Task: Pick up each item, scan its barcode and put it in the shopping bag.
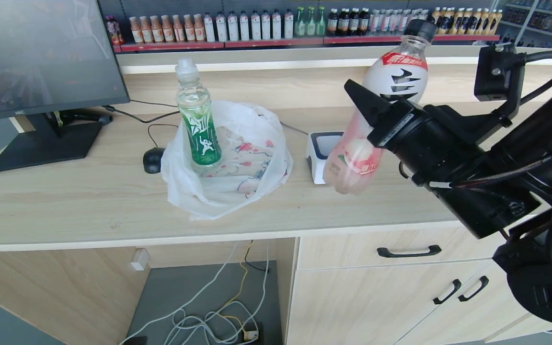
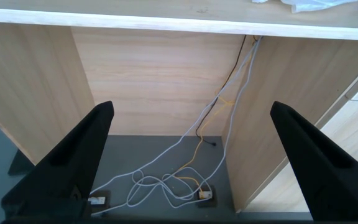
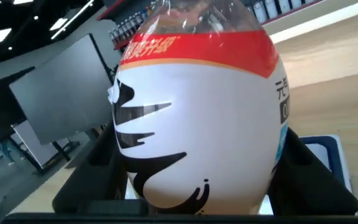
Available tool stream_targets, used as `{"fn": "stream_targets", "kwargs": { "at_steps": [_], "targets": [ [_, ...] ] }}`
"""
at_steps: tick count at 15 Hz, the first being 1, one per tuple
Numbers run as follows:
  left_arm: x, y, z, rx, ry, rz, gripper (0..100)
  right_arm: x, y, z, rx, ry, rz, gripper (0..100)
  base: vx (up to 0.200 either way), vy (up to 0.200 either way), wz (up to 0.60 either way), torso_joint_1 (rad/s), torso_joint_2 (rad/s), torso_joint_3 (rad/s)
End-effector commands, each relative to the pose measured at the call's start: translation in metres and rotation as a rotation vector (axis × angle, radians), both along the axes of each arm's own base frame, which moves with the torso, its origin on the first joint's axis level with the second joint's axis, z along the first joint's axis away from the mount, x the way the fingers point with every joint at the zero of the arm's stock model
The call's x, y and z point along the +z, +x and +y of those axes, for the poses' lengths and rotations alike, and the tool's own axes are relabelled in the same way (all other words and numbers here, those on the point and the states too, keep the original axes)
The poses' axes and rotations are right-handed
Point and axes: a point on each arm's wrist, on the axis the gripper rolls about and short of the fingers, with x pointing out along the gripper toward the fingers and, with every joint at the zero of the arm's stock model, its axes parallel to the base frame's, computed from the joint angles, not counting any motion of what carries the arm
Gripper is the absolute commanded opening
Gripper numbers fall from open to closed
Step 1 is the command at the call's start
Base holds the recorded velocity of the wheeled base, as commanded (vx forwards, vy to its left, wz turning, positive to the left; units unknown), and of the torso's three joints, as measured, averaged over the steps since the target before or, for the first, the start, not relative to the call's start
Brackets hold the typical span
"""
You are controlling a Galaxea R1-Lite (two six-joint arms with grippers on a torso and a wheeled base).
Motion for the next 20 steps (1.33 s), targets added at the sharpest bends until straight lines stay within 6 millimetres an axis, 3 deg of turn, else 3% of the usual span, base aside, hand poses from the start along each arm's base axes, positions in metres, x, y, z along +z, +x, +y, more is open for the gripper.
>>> {"fn": "stream_targets", "kwargs": {
  "at_steps": [1, 5, 7, 11, 13, 16, 20],
  "targets": [
    [0.000, 0.000, 0.000, 0.000, 0.000, 0.000, 100, -0.014, -0.012, -0.005, 0.040, -0.141, -0.040, 0, 0.000, 0.000, 0.00, 0.000, 0.00, 0.000],
    [0.000, 0.000, 0.000, 0.000, 0.000, 0.000, 100, -0.031, -0.015, -0.008, -0.025, -0.345, -0.139, 0, 0.000, 0.000, 0.00, 0.000, 0.00, 0.000],
    [0.000, 0.000, 0.000, 0.000, -0.002, 0.000, 100, -0.031, -0.004, -0.019, -0.088, -0.416, -0.191, 0, 0.000, 0.000, 0.00, 0.000, 0.00, 0.000],
    [0.000, 0.000, 0.000, 0.000, -0.002, 0.000, 100, -0.029, 0.024, -0.018, -0.143, -0.398, -0.216, 0, 0.000, 0.000, 0.00, 0.000, 0.00, 0.000],
    [0.000, 0.000, 0.000, 0.000, -0.002, 0.000, 100, -0.017, 0.038, -0.022, -0.211, -0.363, -0.240, 0, 0.000, 0.100, 0.00, -0.001, 0.00, 0.001],
    [0.000, 0.000, 0.000, 0.000, -0.003, -0.002, 100, -0.005, 0.048, -0.031, -0.268, -0.338, -0.275, 0, 0.000, 0.200, 0.00, 0.002, 0.00, 0.004],
    [0.000, 0.000, 0.000, 0.000, -0.003, 0.000, 100, -0.006, 0.053, -0.029, -0.270, -0.335, -0.278, 0, 0.000, 0.200, 0.00, 0.002, -0.01, 0.001]
  ]
}}
